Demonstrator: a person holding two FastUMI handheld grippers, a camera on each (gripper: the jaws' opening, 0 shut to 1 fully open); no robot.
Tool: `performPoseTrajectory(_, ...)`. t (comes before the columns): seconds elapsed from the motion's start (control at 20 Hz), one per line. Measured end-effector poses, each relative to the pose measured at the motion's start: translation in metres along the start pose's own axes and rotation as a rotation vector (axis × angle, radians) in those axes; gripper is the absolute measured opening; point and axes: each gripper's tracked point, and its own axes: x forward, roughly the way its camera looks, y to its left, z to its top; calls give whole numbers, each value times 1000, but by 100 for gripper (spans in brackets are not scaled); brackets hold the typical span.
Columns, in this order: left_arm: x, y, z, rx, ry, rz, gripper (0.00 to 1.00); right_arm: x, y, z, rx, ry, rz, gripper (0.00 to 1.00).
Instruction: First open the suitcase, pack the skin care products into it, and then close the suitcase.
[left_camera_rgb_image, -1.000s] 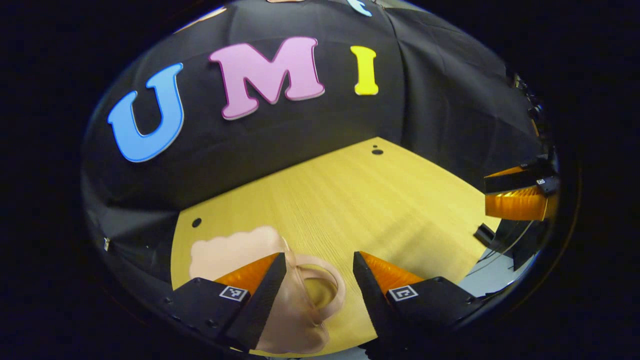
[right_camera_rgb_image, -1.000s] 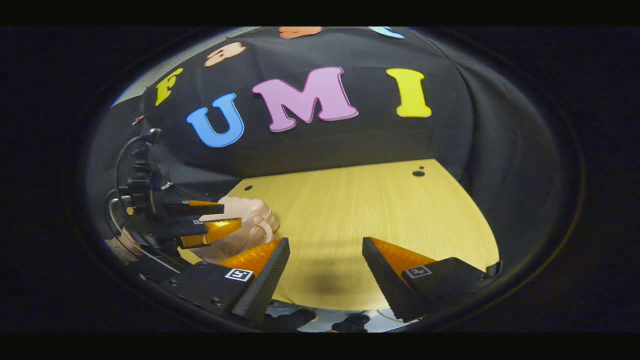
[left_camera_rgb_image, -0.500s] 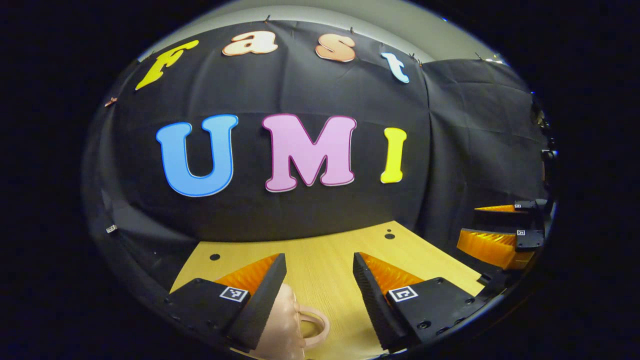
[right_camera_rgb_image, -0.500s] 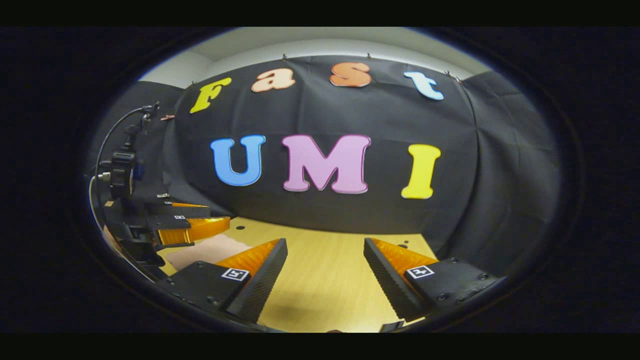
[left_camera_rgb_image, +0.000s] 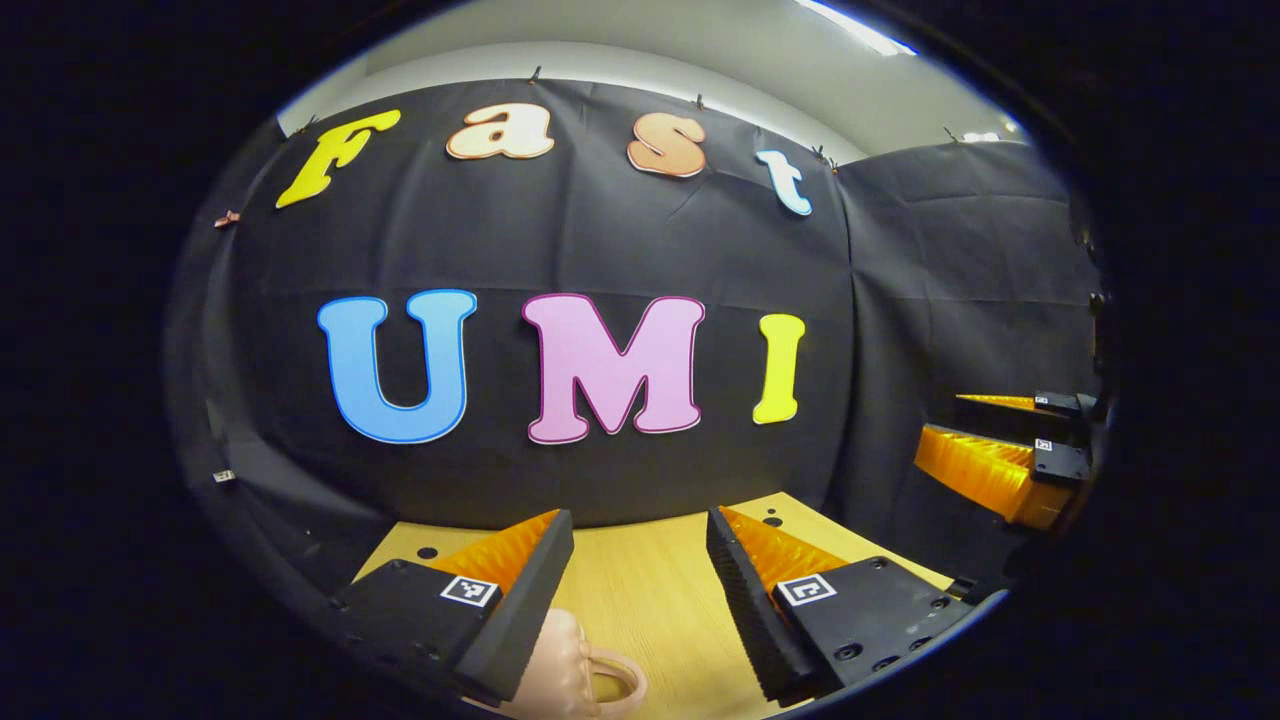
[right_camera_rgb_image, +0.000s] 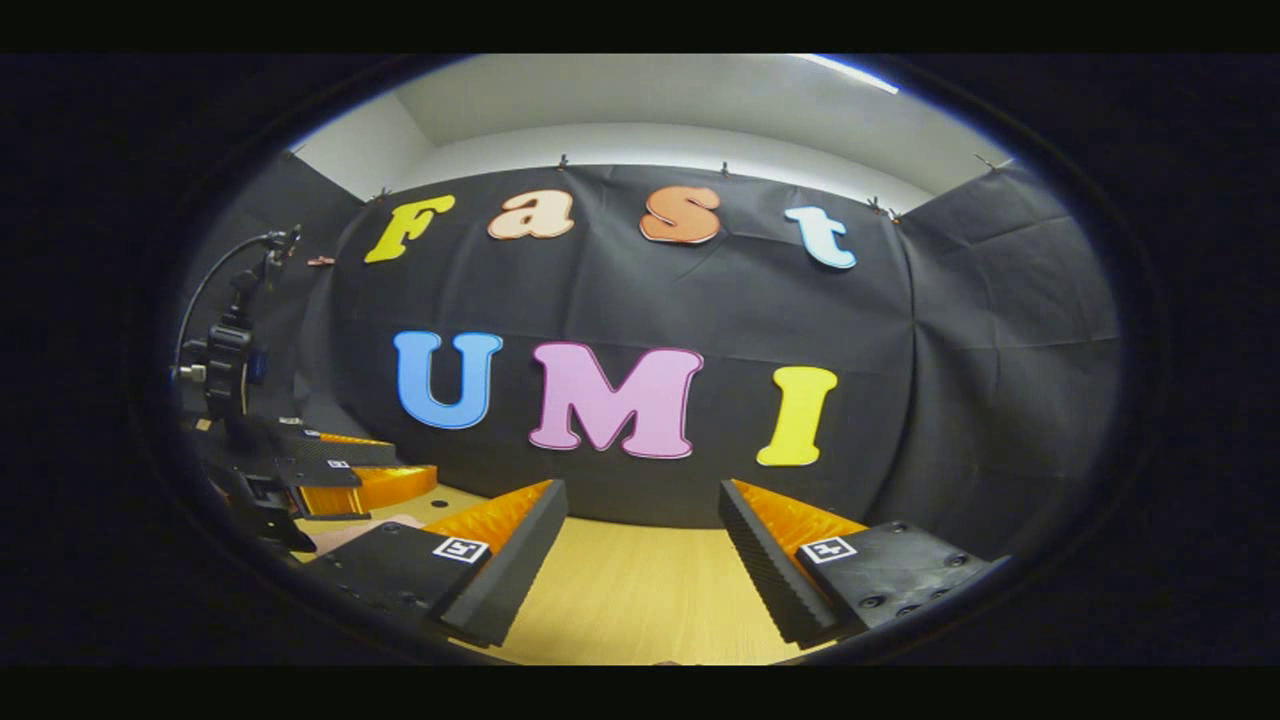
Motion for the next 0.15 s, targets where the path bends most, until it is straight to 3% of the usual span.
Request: performPoseTrajectory(0.15, 6, 2, -2, -27, 10, 21, 86, 1, -11, -4, 24, 6, -31, 97)
